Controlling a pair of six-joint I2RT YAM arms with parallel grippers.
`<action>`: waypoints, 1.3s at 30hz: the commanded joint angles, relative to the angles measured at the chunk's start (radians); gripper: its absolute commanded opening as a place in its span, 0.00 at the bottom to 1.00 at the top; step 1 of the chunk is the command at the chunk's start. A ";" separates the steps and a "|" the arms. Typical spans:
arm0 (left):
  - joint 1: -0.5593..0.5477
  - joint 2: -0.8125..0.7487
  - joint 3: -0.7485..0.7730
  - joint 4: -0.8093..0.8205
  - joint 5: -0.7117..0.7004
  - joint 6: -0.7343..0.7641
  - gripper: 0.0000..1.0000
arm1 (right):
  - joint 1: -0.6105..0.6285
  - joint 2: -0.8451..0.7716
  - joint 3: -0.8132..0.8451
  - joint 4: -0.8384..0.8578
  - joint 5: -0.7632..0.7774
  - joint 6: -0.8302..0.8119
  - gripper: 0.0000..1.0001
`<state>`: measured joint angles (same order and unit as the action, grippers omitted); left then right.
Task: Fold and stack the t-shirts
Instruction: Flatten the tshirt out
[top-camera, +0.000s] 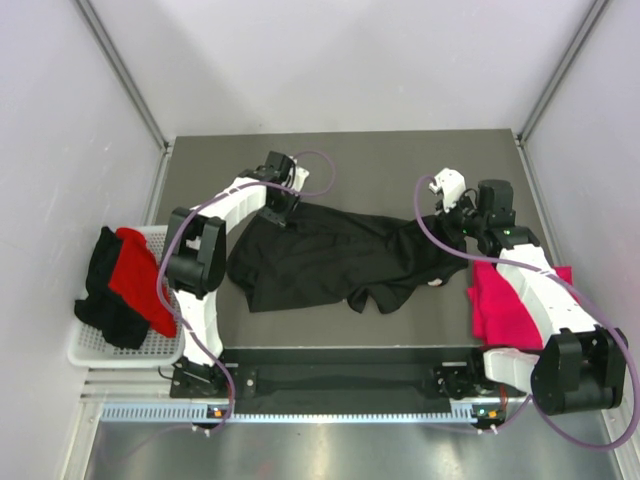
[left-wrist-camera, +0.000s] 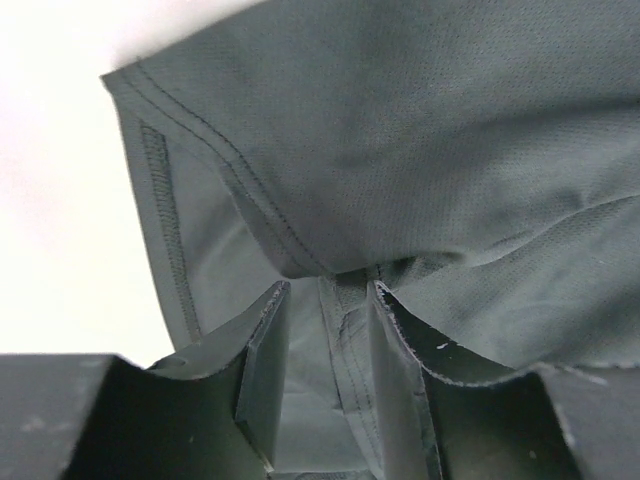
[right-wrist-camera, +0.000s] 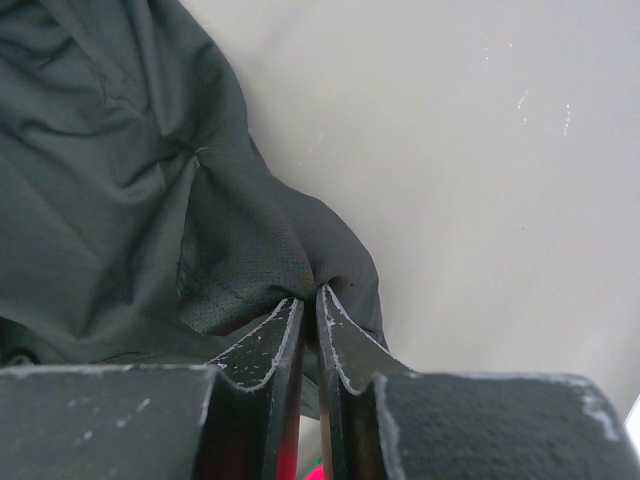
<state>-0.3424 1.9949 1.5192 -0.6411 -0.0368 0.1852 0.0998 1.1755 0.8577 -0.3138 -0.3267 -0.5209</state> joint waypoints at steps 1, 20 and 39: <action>-0.007 0.010 -0.002 -0.009 0.017 0.007 0.41 | -0.012 -0.017 0.004 0.051 -0.021 -0.002 0.09; -0.007 0.081 0.029 -0.026 0.020 0.016 0.22 | -0.020 -0.011 -0.005 0.058 -0.021 -0.008 0.09; -0.007 -0.304 0.042 -0.046 -0.061 0.077 0.00 | -0.022 -0.080 0.171 -0.059 0.003 -0.004 0.08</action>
<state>-0.3500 1.7966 1.5318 -0.6838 -0.0708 0.2321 0.0887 1.1503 0.9470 -0.3691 -0.3256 -0.5224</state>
